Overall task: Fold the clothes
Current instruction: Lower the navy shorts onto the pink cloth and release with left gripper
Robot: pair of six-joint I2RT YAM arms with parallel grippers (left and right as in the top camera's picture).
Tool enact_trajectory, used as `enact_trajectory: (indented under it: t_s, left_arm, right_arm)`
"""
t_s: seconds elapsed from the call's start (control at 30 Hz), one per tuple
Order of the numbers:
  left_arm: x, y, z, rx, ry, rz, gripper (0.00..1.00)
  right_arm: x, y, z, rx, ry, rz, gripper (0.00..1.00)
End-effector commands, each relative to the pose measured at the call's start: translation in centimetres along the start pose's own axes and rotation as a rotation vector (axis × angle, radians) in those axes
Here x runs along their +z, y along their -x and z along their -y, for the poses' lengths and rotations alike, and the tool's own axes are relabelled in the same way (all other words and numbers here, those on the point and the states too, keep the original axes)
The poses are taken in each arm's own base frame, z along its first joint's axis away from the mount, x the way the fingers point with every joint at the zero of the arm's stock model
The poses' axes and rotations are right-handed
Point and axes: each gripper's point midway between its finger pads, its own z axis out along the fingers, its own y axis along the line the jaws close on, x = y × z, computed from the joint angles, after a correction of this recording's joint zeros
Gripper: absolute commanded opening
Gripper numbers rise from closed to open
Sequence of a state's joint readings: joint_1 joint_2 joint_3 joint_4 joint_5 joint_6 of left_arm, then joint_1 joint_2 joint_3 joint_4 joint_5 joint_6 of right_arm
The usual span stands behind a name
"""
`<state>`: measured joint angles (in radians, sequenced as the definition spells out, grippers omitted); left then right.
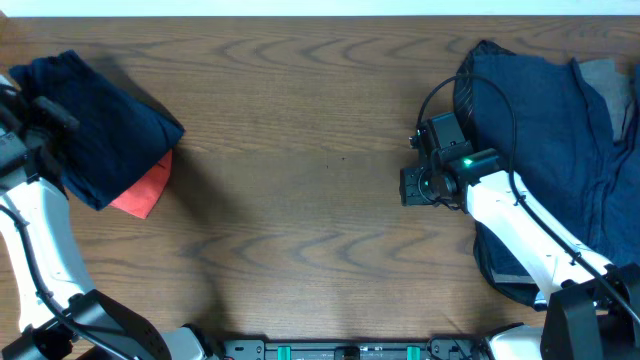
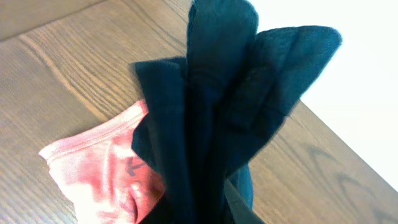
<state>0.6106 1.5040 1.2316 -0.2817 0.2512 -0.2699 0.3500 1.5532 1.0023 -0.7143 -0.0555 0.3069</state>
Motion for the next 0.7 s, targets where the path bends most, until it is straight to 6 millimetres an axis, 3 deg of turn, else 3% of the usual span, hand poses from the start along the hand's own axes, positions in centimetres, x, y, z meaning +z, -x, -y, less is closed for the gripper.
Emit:
enact_trajectory:
  t_s: [0.0, 0.07, 0.1, 0.13, 0.3, 0.43, 0.57, 0.67]
  left_arm:
    - [0.0, 0.7, -1.6, -0.037, 0.033, 0.019, 0.36]
    - [-0.2, 0.9, -2.4, -0.056, 0.047, 0.022, 0.8]
    - [-0.2, 1.0, -2.7, -0.06, 0.052, 0.024, 0.94]
    - [-0.2, 1.1, -2.9, -0.072, 0.055, 0.026, 0.98]
    - [-0.3, 0.9, -3.3, -0.104, 0.063, 0.017, 0.98]
    - [-0.2, 0.3, -2.1, -0.1, 0.012, -0.009, 0.98]
    - [0.1, -1.1, 0.2, -0.079, -0.048, -0.06, 0.98]
    - [0.6, -3.1, 3.2, -0.027, -0.094, -0.115, 0.98]
  right_arm:
    - [-0.5, 0.5, -0.3, 0.01, 0.008, 0.018, 0.54]
    - [-0.5, 0.4, -0.3, 0.011, 0.006, 0.015, 0.54]
    - [-0.5, 0.4, -0.3, 0.011, 0.006, 0.014, 0.53]
    - [-0.5, 0.3, -0.2, 0.011, 0.005, 0.012, 0.54]
    - [-0.5, 0.4, -0.2, 0.01, 0.006, 0.013, 0.54]
    - [-0.5, 0.4, -0.3, 0.011, 0.007, 0.015, 0.55]
    - [-0.5, 0.8, -0.4, 0.011, 0.015, 0.032, 0.59]
    - [-0.5, 1.5, -0.7, 0.039, 0.027, 0.057, 0.62]
